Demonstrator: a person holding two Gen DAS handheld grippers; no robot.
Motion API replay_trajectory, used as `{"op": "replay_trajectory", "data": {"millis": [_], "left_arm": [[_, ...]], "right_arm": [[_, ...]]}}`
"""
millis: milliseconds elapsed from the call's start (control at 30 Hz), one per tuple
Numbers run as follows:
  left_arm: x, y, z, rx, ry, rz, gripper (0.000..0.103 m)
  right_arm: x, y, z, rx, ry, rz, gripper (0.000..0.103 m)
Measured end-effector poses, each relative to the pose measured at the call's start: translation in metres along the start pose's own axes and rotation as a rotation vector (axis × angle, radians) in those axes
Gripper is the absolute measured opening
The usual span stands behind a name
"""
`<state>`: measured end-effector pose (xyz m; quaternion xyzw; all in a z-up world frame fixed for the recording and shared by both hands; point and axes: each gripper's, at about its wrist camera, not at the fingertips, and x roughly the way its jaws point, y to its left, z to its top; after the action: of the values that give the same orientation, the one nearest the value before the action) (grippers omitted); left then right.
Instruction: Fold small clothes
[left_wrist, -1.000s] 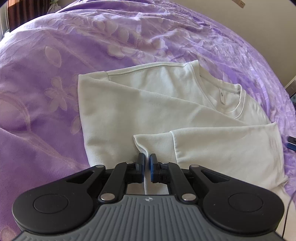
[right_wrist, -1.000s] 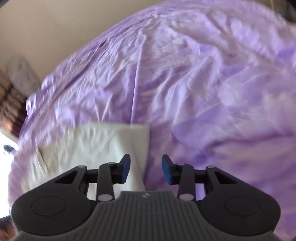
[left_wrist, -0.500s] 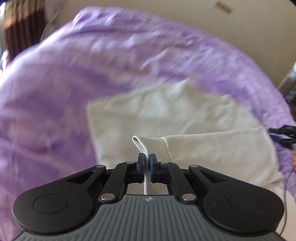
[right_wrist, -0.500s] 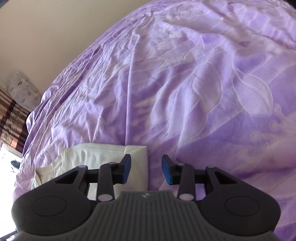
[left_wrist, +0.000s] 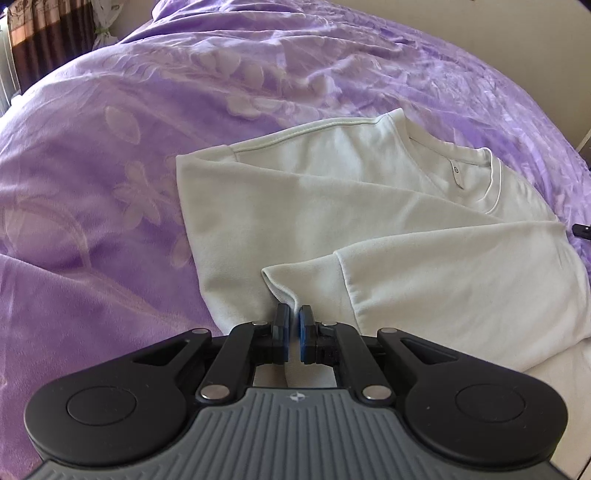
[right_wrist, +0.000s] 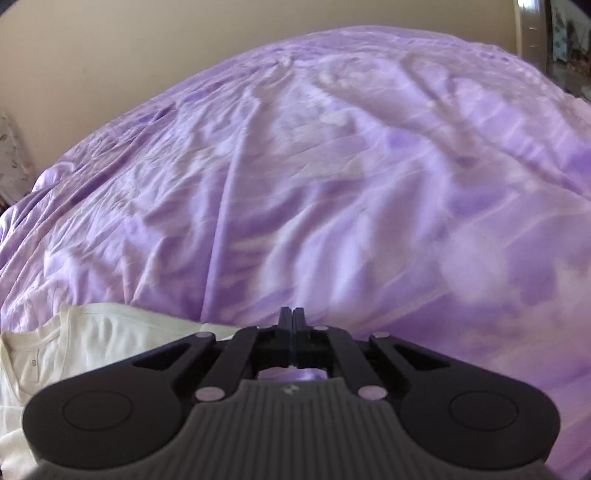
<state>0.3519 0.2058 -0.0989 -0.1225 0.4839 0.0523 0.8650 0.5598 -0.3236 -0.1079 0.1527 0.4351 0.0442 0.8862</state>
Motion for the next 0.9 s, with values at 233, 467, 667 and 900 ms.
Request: {"op": "replay_trajectory", "data": {"millis": [233, 467, 667, 900], "left_arm": [[0.001, 0.004, 0.003, -0.061, 0.017, -0.025, 0.007], [0.002, 0.007, 0.002, -0.063, 0.015, -0.020, 0.013], [-0.005, 0.006, 0.003, -0.049, 0.024, -0.016, 0.014], [-0.018, 0.004, -0.002, -0.043, 0.032, -0.033, 0.023]], "right_arm": [[-0.030, -0.003, -0.021, -0.006, 0.179, 0.226, 0.052], [-0.023, 0.013, -0.059, -0.202, 0.241, -0.037, 0.000], [-0.045, -0.003, -0.054, -0.145, 0.222, -0.011, 0.006], [-0.086, 0.019, -0.070, -0.179, 0.267, 0.128, 0.036]]}}
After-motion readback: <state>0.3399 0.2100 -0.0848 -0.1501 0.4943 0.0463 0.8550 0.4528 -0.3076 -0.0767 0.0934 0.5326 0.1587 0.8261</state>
